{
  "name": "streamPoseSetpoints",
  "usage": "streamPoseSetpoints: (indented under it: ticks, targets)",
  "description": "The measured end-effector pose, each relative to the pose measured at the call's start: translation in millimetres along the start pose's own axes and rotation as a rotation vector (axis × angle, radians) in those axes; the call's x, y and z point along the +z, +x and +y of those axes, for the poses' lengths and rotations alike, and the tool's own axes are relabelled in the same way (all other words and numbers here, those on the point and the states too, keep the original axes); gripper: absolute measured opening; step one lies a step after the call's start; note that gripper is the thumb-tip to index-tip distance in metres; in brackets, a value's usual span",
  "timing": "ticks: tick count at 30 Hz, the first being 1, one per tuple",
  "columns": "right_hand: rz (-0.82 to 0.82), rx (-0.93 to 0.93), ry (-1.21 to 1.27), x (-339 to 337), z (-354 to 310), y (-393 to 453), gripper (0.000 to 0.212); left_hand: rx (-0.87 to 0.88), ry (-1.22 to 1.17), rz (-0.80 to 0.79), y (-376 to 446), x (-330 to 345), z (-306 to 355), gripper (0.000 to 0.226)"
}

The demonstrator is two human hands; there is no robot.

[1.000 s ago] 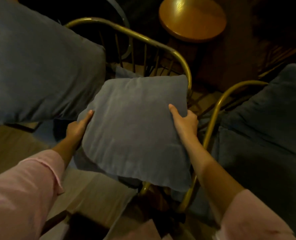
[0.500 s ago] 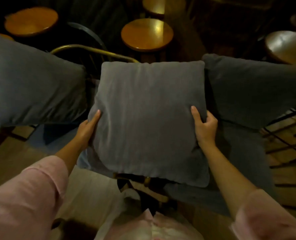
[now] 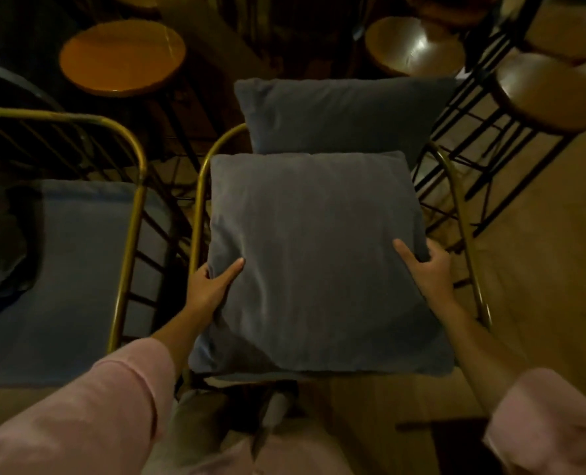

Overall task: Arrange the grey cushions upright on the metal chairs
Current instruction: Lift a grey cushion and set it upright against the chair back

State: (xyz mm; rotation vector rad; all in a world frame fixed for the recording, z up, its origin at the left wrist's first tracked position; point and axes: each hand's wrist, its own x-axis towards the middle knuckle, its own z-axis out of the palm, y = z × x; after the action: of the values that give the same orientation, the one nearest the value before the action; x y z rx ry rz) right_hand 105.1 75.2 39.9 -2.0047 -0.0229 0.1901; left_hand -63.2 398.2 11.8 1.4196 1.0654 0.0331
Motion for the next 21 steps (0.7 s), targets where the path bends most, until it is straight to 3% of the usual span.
streamPoseSetpoints:
  ticks: [4,6,11,14,18,21]
  targets:
    - [-0.143,0.117,-0.237,5,31,35,0.118,-0.146,0.045,0.021,5,39,-21,0.100]
    - [-0.114,0.214,-0.332,18,51,34,0.130,-0.141,0.093,0.006,16,41,-36,0.109]
    - [-0.030,0.250,-0.374,36,65,22,0.131,-0.096,0.183,-0.068,29,34,-39,0.112]
    - [0.033,0.179,-0.419,37,53,17,0.125,-0.099,0.150,-0.041,31,32,-31,0.090]
    - [0.166,-0.112,-0.490,49,19,16,0.092,-0.068,0.086,0.029,39,17,-11,0.075]
    - [0.173,-0.204,-0.563,84,-18,26,0.073,-0.014,0.124,0.105,50,-11,5,0.035]
